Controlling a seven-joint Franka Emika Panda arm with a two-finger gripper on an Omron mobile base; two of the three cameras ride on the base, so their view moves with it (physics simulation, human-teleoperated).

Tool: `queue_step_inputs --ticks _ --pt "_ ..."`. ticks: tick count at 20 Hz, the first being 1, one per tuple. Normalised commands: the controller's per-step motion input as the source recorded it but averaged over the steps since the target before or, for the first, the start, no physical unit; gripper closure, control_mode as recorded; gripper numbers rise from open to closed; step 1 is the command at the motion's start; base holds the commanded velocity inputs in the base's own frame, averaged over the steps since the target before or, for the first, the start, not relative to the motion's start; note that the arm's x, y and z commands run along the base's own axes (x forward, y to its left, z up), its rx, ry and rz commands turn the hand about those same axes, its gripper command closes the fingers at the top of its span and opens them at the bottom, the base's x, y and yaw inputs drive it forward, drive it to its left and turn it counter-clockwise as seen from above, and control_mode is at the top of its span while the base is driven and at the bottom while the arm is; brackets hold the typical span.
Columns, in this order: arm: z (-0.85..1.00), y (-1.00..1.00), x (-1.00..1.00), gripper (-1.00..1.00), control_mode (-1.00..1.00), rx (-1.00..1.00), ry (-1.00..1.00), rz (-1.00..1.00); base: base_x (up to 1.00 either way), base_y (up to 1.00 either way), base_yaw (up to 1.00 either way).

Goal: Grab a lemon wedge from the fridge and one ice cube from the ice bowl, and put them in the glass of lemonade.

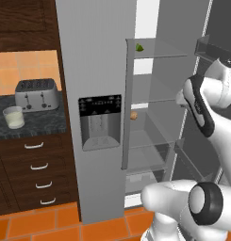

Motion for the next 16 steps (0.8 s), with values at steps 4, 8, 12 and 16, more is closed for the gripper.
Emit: queue_step_inputs --ticks 4,8,12,16 --pt "0.76 0.16 -1.0 -1.0 -1.0 -0.07 -0.01 0.06 0.0 0.0 0.0" --pt "0.27 0.36 -0.85 -1.0 -1.0 -0.09 0.01 0.0 0.0 0.0 0.0" --pt "0.0 0.81 -0.57 -1.0 -1.0 -0.06 0.02 0.04 0.0 0.0 0.0" --pt "0.0 0.19 -0.58 -1.0 -1.0 0.0 -0.02 0.04 0.0 0.0 0.0"
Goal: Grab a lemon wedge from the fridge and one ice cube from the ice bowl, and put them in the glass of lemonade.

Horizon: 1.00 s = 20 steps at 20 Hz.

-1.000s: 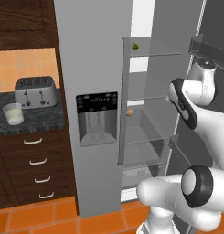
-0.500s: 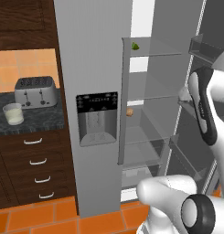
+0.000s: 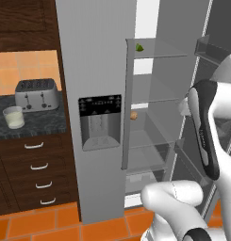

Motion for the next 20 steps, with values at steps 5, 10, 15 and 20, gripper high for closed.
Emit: queue_step_inputs --ticks 5,10,15,20 --pt "0.0 0.08 -0.26 -1.0 -1.0 0.0 -0.01 0.0 0.0 0.0 0.0" --pt "0.0 0.0 0.0 -1.0 -1.0 0.0 0.0 0.0 0.0 0.0 0.0" --pt "-0.06 -0.67 0.55 -1.0 -1.0 0.08 0.0 0.11 0.0 0.0 0.0" --pt "0.0 -0.21 0.37 -1.0 -1.0 0.02 0.0 0.04 0.0 0.0 0.0"
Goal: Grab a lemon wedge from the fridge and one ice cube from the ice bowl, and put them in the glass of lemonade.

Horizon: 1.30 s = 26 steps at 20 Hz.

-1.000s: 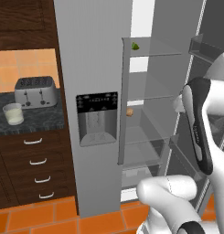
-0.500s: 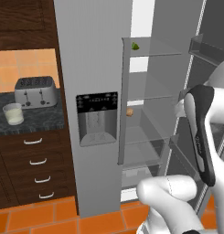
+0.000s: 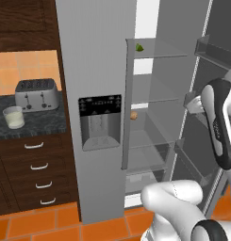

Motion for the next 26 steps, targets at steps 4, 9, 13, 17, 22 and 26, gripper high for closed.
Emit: queue_step_inputs --ticks 4,9,13,17,22,26 --pt "0.0 0.54 -0.67 -1.0 -1.0 0.0 -0.11 -0.1 0.0 0.0 0.0" --pt "0.0 0.08 -0.45 -1.0 -1.0 0.0 -0.04 -0.23 0.0 0.0 0.0" --pt "0.0 0.11 -0.32 -1.0 -1.0 0.0 0.0 -0.25 0.0 0.0 0.0" --pt "0.0 0.14 -0.21 -1.0 -1.0 0.0 0.0 -0.2 0.0 0.0 0.0" --pt "0.0 -0.03 -0.1 -1.0 1.0 0.0 -0.01 -0.03 0.07 0.0 0.0" --pt "0.0 0.0 0.0 -1.0 1.0 0.0 0.0 0.0 0.91 0.0 0.07"
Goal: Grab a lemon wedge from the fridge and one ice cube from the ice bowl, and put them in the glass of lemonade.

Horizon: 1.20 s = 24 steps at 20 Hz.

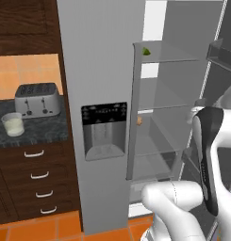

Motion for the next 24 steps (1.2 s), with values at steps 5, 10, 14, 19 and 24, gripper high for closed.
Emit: queue_step_inputs --ticks 5,10,14,19,24 --pt "0.0 0.0 0.0 -1.0 1.0 0.0 0.0 0.0 0.95 -0.07 0.19" --pt "0.0 0.0 0.0 -1.0 1.0 0.0 0.0 0.0 0.35 -0.22 0.24" --pt "0.0 0.0 0.0 -1.0 1.0 0.0 0.0 0.0 -0.19 -0.28 0.17" --pt "0.0 0.0 0.0 -1.0 1.0 0.0 0.0 0.0 -0.22 -0.41 0.04" --pt "0.0 0.0 0.0 -1.0 1.0 0.0 0.0 0.0 0.2 -0.25 0.02"
